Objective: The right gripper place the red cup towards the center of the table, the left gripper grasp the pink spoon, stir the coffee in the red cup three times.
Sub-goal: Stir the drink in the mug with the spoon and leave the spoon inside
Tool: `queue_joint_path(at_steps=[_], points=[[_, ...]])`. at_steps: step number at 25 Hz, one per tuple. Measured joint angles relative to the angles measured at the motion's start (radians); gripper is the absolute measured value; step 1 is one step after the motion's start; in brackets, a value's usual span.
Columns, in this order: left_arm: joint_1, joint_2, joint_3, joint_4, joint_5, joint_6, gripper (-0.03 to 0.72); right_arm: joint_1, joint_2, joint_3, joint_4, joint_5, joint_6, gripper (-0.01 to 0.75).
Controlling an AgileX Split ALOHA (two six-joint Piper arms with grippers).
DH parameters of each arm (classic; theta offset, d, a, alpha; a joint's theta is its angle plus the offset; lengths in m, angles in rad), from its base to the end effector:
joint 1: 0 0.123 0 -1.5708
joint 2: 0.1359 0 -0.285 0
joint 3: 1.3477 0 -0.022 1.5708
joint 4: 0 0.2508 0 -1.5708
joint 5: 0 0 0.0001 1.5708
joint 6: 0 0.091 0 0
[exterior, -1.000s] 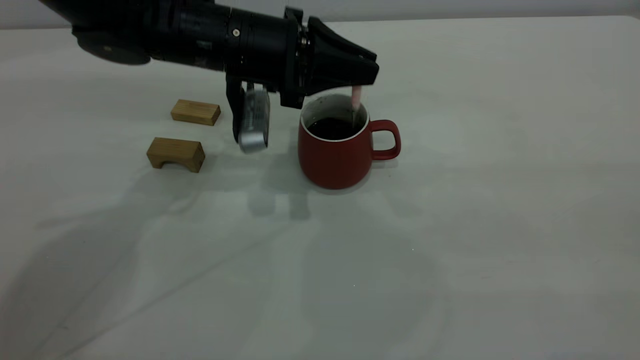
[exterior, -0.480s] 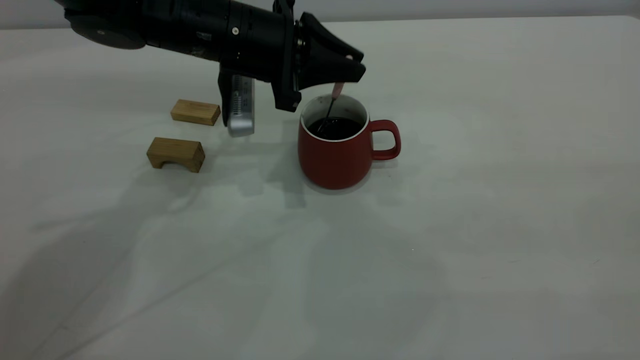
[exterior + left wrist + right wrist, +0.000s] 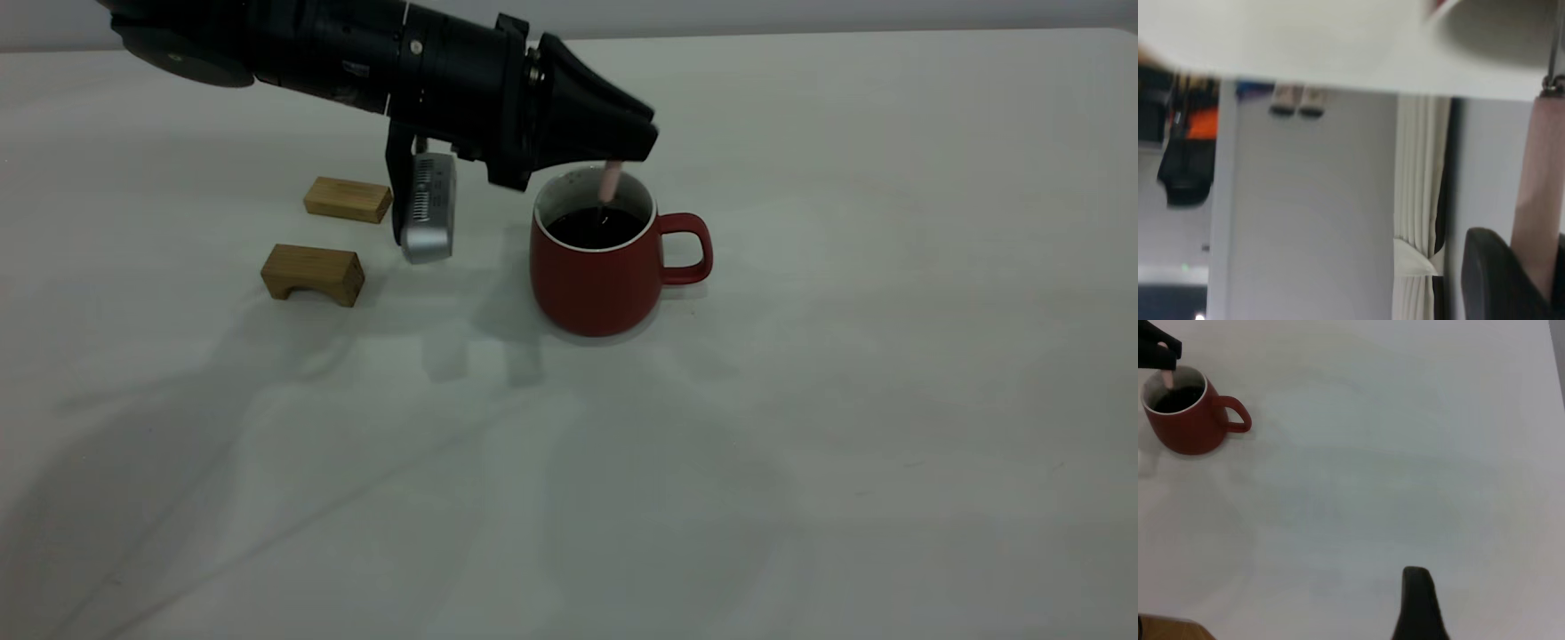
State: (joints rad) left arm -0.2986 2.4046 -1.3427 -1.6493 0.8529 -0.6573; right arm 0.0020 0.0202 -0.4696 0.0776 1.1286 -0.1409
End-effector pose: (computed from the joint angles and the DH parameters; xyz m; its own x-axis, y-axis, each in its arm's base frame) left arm 0.3928 -0.1925 0.0425 0.0555 -0.5101 0.8583 -0.9823 -0.1818 -0.0446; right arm -0.0019 0.0064 0.2638 -0.5474 -0.1083 -0.8299 -0.1197 0.9915 -0.0504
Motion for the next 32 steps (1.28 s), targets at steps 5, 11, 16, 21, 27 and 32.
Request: queue_joint_path(at_steps=[5,11,16,21,27,32], points=[[0.002,0.000,0.000,-0.078,0.007,0.191,0.158,0.000,0.000,0.000,0.000,0.000,0.000,0.582],[0.003,0.007,0.000,-0.023,0.166,-0.004,0.158,0.000,0.000,0.000,0.000,0.000,0.000,0.582],[0.017,0.009,0.000,0.036,0.056,-0.004,0.156,0.000,0.000,0.000,0.000,0.000,0.000,0.582],[0.016,0.010,0.000,-0.066,0.008,0.225,0.155,0.000,0.000,0.001,0.000,0.000,0.000,0.582],[-0.002,0.010,0.000,0.023,0.100,0.064,0.154,0.000,0.000,0.001,0.000,0.000,-0.001,0.582],[0.008,0.010,0.000,0.102,0.068,0.070,0.154,0.000,0.000,0.001,0.000,0.000,-0.001,0.582]])
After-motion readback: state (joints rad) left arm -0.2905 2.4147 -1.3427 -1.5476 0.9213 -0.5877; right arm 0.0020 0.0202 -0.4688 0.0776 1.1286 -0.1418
